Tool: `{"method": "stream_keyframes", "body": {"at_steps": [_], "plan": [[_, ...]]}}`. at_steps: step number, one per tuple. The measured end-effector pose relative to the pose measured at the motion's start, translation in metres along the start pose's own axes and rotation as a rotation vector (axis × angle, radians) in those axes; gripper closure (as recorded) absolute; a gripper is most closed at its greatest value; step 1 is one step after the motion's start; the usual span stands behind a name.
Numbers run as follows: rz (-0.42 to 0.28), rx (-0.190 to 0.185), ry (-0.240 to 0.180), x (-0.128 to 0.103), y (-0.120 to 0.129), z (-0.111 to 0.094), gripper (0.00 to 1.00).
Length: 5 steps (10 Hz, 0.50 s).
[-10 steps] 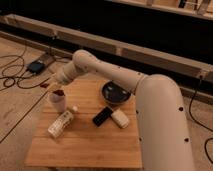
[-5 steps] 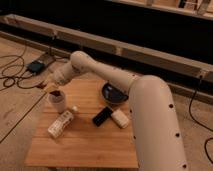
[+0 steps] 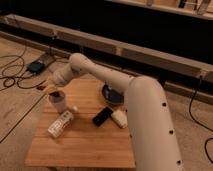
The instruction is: Place the pepper in the ceramic cup
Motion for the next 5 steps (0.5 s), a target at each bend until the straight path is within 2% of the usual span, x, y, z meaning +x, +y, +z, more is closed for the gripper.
{"method": "stream_keyframes", "body": {"at_steps": [4, 5], "plan": [[0.023, 0.011, -0.024, 0.0091, -0.0018, 0.0018, 0.32], [0.027, 0.013, -0.026, 0.0116, -0.0015, 0.0015, 0.25]]}}
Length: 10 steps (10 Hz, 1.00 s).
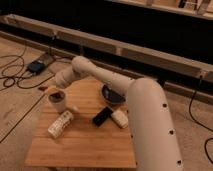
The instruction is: Place the pepper in the ceramic cup
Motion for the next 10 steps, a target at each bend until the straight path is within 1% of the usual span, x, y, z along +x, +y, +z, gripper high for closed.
{"method": "stream_keyframes", "body": {"at_steps": [1, 3, 5, 7, 8, 10], "plan": [[0.003, 0.002, -0.003, 0.002, 0.0, -0.001, 0.2], [0.007, 0.006, -0.01, 0.005, 0.001, -0.005, 0.2], [0.007, 0.02, -0.019, 0.007, -0.002, -0.012, 0.2], [0.006, 0.044, -0.026, 0.007, -0.008, -0.024, 0.2], [0.013, 0.058, -0.023, 0.009, -0.013, -0.034, 0.2], [0.015, 0.059, -0.023, 0.009, -0.013, -0.035, 0.2]]}}
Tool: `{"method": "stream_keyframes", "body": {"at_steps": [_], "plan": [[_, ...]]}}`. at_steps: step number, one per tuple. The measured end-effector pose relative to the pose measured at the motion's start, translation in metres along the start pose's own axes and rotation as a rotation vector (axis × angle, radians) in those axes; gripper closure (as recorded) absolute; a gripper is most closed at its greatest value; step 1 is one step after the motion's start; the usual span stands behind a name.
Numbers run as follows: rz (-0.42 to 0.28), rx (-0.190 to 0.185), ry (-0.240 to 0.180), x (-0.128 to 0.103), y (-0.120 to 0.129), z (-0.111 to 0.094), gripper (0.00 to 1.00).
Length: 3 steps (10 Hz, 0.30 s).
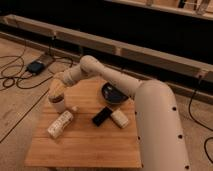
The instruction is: Place the pepper in the ceramic cup
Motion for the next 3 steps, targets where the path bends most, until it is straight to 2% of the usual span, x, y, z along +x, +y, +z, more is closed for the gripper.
{"method": "stream_keyframes", "body": {"at_steps": [3], "plan": [[0.001, 0.0, 0.0, 0.0002, 0.0, 0.0, 0.2]]}}
